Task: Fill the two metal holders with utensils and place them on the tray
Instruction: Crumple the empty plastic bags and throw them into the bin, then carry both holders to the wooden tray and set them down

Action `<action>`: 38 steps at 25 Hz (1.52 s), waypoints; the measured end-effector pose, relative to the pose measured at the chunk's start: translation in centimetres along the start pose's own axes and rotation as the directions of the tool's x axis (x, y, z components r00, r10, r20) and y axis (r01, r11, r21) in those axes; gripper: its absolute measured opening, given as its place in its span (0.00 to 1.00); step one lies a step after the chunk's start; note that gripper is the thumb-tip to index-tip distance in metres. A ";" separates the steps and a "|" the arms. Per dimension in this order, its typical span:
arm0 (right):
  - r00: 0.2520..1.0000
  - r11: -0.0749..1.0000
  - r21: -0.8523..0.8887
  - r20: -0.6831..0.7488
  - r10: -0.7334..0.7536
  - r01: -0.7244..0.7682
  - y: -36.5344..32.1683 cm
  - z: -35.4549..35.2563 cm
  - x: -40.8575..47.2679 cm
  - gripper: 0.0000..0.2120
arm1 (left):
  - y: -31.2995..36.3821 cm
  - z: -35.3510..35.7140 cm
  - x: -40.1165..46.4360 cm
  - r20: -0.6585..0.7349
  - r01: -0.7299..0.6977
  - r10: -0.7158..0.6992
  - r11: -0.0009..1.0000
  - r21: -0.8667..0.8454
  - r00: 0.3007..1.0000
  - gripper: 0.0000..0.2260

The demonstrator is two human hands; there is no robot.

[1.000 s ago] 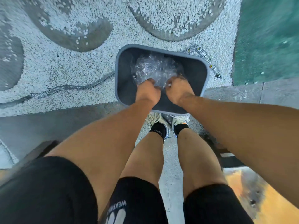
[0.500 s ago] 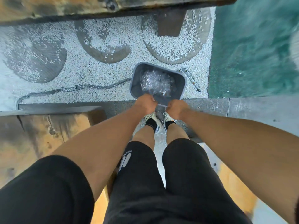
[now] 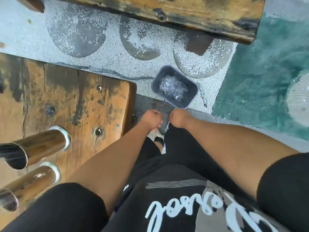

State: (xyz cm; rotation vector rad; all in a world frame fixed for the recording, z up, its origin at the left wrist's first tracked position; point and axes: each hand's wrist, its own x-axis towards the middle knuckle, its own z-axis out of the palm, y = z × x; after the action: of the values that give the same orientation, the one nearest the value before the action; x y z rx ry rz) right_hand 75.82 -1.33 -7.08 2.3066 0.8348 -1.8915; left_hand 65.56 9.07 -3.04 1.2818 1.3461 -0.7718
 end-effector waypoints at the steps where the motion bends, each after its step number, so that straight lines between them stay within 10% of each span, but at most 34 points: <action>1: 1.000 0.999 -0.035 0.010 -0.019 0.019 -0.8 0.2 -0.6 0.14 | -0.9 -0.2 -0.9 0.004 0.018 -0.018 0.999 -0.040 1.000 0.07; 11: 0.991 0.923 -0.362 0.056 -0.118 0.131 -8.7 4.1 -5.9 0.16 | -10.4 -4.5 -7.0 -0.126 -0.030 -0.025 0.908 -0.418 0.992 0.06; 24: 0.957 0.676 -0.682 0.136 -0.255 0.277 -21.1 14.4 -10.7 0.14 | -33.3 -8.9 -16.0 -0.271 -0.162 -0.179 0.465 -0.870 0.946 0.10; 35: 0.906 0.785 -0.493 0.017 -0.422 0.375 -28.8 19.9 -10.8 0.02 | -43.1 -10.5 -18.0 -0.314 -0.263 -0.328 0.191 -0.946 0.891 0.06; 38: 0.893 0.815 -0.424 -0.029 -0.449 0.395 -31.5 19.8 -10.4 0.16 | -44.4 -11.8 -18.3 -0.384 -0.319 -0.441 0.217 -0.923 0.811 0.03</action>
State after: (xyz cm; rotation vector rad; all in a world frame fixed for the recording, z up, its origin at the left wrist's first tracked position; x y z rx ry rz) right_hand 43.43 14.49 6.82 2.1119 1.7025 -1.4901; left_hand 17.34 6.03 7.65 0.3024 1.8918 0.6221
